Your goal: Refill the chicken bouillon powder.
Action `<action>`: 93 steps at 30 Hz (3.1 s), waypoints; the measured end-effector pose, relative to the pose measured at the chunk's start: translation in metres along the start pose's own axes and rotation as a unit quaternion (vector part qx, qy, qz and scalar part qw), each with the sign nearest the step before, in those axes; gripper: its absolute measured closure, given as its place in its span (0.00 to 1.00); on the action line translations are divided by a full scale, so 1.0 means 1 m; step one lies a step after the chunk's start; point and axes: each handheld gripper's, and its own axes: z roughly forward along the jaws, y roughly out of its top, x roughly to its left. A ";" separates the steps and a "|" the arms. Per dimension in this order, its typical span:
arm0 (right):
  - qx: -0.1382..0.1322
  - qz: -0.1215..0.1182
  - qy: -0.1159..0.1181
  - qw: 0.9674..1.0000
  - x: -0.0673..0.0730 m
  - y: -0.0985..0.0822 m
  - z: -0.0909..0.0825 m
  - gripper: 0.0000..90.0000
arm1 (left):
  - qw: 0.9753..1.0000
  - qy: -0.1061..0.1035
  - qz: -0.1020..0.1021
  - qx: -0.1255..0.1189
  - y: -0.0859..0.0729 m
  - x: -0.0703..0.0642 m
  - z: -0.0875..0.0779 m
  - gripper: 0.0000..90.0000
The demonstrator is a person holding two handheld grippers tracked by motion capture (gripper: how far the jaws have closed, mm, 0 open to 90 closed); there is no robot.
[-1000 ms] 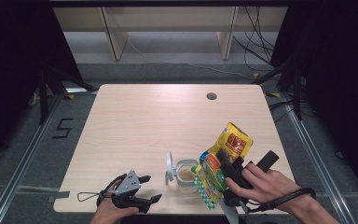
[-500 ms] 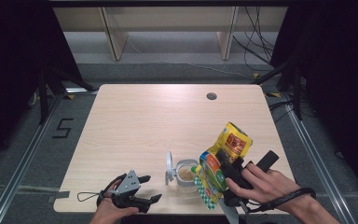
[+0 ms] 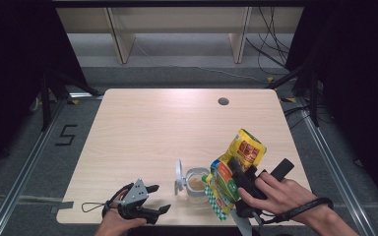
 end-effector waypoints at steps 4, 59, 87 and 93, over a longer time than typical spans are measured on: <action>0.000 0.000 0.000 1.000 0.000 0.000 0.000 0.67 | 1.000 0.000 -0.002 0.000 0.000 0.000 0.000 0.27; -0.011 0.008 -0.008 1.000 -0.004 0.004 -0.001 0.68 | 1.000 0.010 -0.001 0.001 0.000 0.002 0.000 0.24; -0.013 0.018 -0.014 1.000 -0.005 0.001 -0.002 0.69 | 1.000 0.007 -0.021 -0.004 -0.001 0.001 0.001 0.24; -0.009 0.012 -0.009 1.000 -0.003 -0.001 -0.003 0.69 | 1.000 0.009 -0.010 -0.004 0.000 0.002 0.001 0.24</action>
